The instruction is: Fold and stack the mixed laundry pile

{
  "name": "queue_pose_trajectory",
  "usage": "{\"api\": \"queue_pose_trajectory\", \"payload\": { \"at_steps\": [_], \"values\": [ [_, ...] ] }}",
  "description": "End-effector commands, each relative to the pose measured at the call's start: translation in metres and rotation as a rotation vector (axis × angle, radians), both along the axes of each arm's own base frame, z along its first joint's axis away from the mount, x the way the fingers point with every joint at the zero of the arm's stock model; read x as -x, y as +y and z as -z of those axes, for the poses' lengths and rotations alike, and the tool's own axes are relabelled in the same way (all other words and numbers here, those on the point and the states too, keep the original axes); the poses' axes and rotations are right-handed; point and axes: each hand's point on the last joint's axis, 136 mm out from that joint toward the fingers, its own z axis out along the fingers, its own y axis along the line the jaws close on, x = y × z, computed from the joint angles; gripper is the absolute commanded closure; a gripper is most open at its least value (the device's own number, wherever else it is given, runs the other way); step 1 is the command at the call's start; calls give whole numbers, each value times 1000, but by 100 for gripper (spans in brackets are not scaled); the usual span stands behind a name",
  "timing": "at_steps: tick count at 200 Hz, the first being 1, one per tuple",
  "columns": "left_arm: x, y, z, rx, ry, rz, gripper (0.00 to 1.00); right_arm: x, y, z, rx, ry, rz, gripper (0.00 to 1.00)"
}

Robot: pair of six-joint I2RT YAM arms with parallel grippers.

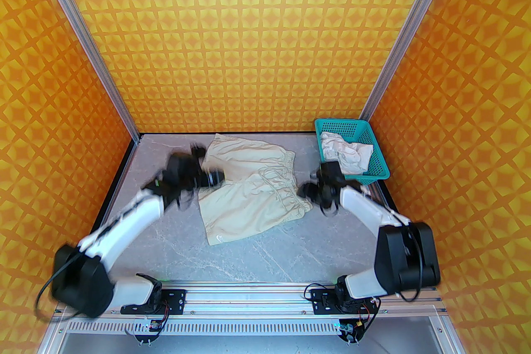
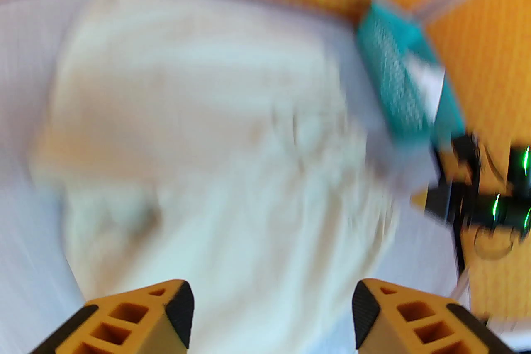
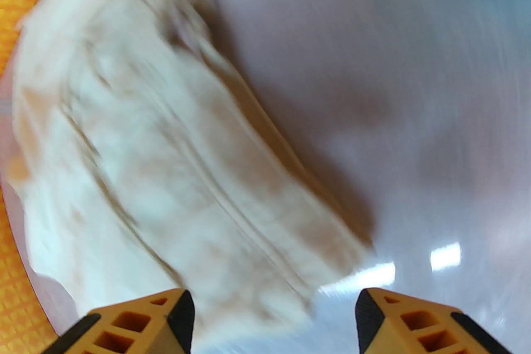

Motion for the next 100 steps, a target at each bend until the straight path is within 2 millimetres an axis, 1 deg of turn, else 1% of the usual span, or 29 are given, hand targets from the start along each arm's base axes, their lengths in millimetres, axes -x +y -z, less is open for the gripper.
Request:
{"api": "queue_pose_trajectory", "payload": {
  "at_steps": [1,5,9,11,16,24,31,43,45,53,61,72,88,100],
  "values": [
    [60,29,53,-135,210,-123,30,11,-1,1,-140,3,46,34],
    [68,31,54,-140,219,-130,30,13,-3,2,-150,4,54,34],
    [77,35,59,-152,236,-141,29,15,-4,2,-156,3,60,34],
    [81,37,56,-143,232,-151,29,15,-4,2,-160,2,60,34],
    [90,40,57,-141,243,-164,28,16,-3,2,-166,-2,58,34],
    [105,46,64,-144,272,-180,27,16,-2,1,-172,-8,53,35],
    [116,50,72,-146,297,-191,26,13,-1,-2,-181,-21,47,35],
    [130,56,81,-147,329,-208,25,14,1,4,-188,-11,45,36],
    [135,53,83,-150,333,-186,25,14,1,5,-188,-8,45,36],
    [142,49,87,-141,348,-175,25,13,1,8,-189,-4,41,37],
    [146,44,90,-125,351,-165,25,13,1,11,-189,-3,39,37],
    [146,34,92,-78,351,-156,24,13,2,17,-199,7,40,38],
    [137,18,92,-11,333,-150,23,11,6,23,-228,15,45,40],
    [129,11,94,6,323,-150,23,9,7,26,-240,14,51,42]
  ]
}}
